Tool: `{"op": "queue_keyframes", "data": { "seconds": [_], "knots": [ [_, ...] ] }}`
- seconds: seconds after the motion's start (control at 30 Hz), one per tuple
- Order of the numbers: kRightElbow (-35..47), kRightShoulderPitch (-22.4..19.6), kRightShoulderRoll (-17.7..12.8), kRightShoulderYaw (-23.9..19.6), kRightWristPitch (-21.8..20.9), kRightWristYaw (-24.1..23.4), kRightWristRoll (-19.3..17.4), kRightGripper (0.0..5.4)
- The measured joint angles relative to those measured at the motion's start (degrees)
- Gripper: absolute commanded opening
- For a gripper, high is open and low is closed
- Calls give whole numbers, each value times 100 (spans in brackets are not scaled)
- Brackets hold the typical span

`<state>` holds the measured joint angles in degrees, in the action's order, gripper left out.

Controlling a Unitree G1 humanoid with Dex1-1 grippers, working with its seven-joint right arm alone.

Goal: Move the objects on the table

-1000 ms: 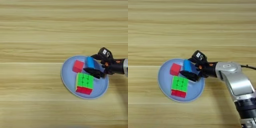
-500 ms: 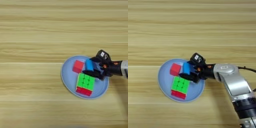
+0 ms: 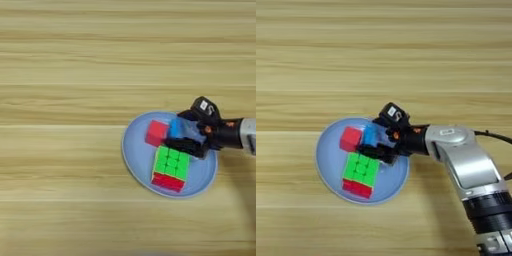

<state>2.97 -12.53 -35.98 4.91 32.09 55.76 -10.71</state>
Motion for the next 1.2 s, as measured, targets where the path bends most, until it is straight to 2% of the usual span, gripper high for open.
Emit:
{"op": "queue_keyframes", "data": {
  "seconds": [0.27,0.43,0.5,0.77,0.9,1.0,1.07,1.2],
  "knots": [
    [-9,-527,-5,-397,-9,-4,-203,536],
    [142,-657,-18,-590,6,-6,-338,536],
    [314,-683,-18,-732,112,18,-517,536],
    [967,-633,-23,-1272,75,369,-1303,536],
    [1177,-387,-21,-1495,-348,737,-1591,536],
    [1313,-120,-13,-1730,-621,1254,-2097,536],
    [1302,39,-17,-1798,-819,1599,-2243,536],
    [1318,544,-85,-1759,-1347,2344,-2268,536]
  ]
}}
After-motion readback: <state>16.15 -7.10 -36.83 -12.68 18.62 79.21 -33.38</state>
